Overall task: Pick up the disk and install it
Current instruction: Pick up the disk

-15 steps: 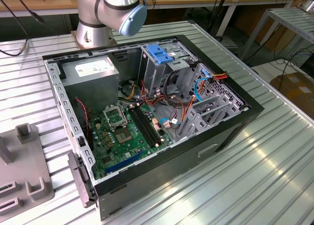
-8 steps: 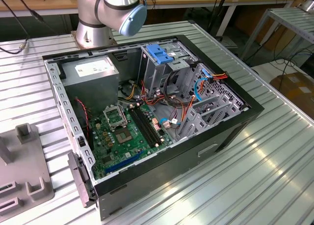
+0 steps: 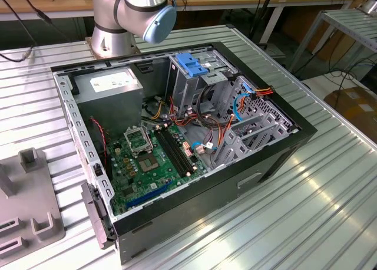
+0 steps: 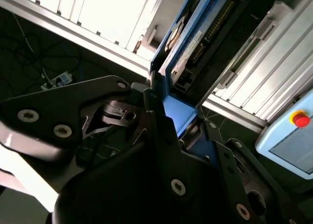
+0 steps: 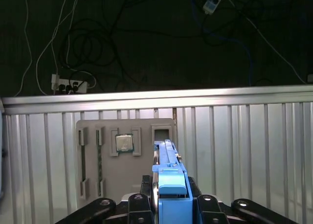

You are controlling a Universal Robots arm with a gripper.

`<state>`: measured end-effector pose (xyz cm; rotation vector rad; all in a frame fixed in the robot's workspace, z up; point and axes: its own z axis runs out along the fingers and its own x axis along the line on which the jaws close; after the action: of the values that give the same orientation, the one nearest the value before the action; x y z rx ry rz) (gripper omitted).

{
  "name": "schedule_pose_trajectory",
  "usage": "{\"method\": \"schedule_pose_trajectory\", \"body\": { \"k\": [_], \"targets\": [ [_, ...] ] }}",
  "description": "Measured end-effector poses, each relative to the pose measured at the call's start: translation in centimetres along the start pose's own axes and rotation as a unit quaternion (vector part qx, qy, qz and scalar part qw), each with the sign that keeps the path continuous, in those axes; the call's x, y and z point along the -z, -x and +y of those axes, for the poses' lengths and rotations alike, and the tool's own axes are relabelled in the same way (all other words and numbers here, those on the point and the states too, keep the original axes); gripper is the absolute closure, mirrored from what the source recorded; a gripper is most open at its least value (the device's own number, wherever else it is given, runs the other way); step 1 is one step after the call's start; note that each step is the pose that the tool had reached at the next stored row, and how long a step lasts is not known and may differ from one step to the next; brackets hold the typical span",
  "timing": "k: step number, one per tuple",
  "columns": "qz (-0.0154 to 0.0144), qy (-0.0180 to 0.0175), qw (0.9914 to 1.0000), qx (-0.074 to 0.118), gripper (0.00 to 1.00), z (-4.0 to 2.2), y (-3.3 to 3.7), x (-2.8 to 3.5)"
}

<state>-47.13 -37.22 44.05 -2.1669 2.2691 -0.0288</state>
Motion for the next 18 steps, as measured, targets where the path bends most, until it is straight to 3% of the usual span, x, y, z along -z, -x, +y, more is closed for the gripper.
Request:
{"method": "schedule_pose_trajectory", "body": {
  "k": [18],
  "targets": [
    [0.0,0.0001,1.0,0.0,0.63,-0.06,-0.03,3.26]
  ]
}}
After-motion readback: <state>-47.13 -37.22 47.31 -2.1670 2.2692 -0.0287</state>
